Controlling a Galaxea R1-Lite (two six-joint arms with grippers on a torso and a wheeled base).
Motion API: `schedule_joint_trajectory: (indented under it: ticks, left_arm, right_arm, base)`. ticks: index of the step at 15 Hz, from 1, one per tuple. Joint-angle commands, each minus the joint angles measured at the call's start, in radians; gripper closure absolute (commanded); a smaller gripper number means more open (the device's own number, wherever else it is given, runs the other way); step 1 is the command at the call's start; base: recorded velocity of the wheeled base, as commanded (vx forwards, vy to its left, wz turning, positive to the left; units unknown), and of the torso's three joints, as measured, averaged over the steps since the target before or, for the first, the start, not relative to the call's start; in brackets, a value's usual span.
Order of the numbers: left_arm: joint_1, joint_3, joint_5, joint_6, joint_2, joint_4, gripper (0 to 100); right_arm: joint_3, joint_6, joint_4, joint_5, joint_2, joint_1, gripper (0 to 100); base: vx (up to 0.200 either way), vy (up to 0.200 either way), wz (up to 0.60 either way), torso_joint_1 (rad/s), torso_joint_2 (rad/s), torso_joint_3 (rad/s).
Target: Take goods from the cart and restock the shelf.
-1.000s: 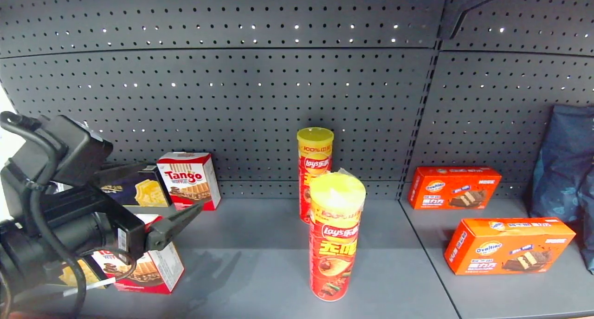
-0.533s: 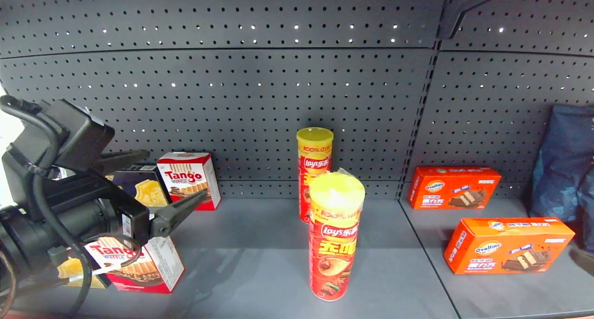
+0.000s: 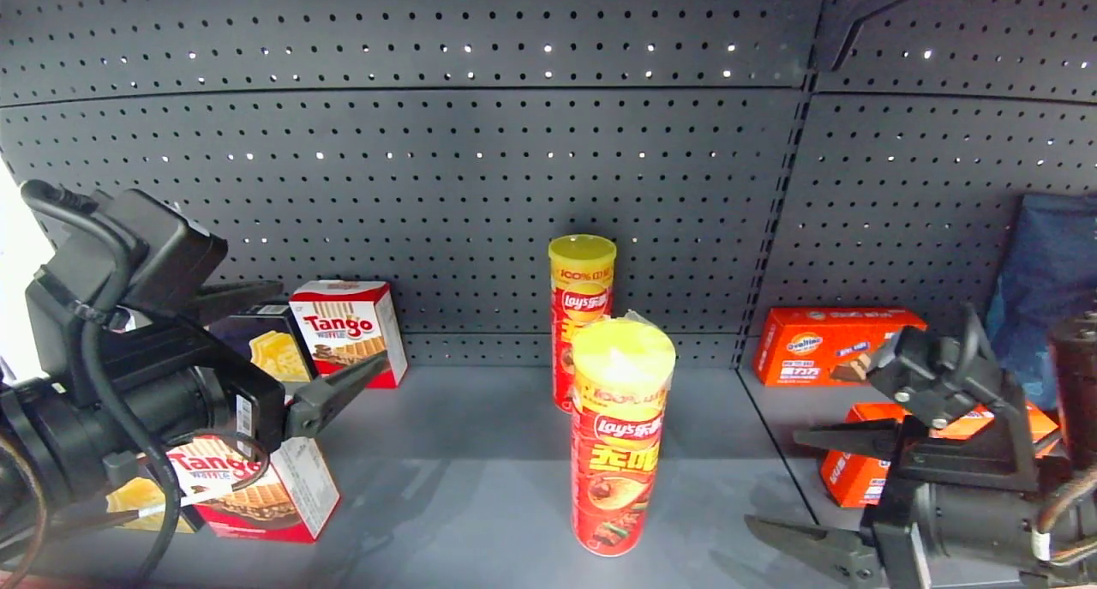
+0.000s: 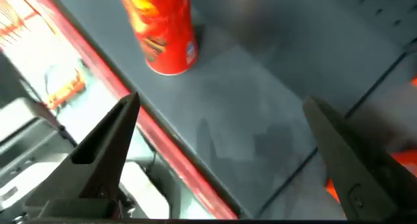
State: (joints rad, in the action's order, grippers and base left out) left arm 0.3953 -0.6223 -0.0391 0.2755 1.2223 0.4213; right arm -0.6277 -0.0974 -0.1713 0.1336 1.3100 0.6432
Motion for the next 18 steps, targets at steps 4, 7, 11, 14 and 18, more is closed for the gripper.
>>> schedule_joint_trajectory:
  ticks: [4,7,11,14,18]
  left_arm:
    - [-0.010,-0.005,-0.001,0.001,0.002,-0.002,0]
    - [-0.010,-0.007,-0.001,0.001,0.002,-0.004,0]
    - [-0.010,-0.011,-0.001,0.001,0.003,-0.004,0]
    - [-0.010,-0.022,-0.001,0.001,0.008,-0.006,0]
    - [-0.010,-0.022,0.001,0.001,0.006,-0.006,0]
  right_arm:
    - [-0.095,0.033,-0.007,-0.040,0.187,0.010,0]
    - [-0.130,0.035,-0.031,-0.042,0.255,0.010,0]
    - [-0.141,0.033,-0.033,-0.077,0.268,0.012,0]
    - [-0.149,0.033,-0.034,-0.080,0.293,0.012,0]
    - [-0.181,0.033,-0.036,-0.080,0.339,0.015,0]
  base:
    - [0.000,0.000,0.00,0.000,0.00,0.000]
    - [0.000,0.000,0.00,0.000,0.00,0.000]
    - [0.000,0.000,0.00,0.000,0.00,0.000]
    - [0.000,0.000,0.00,0.000,0.00,0.000]
    - [0.000,0.000,0.00,0.000,0.00,0.000]
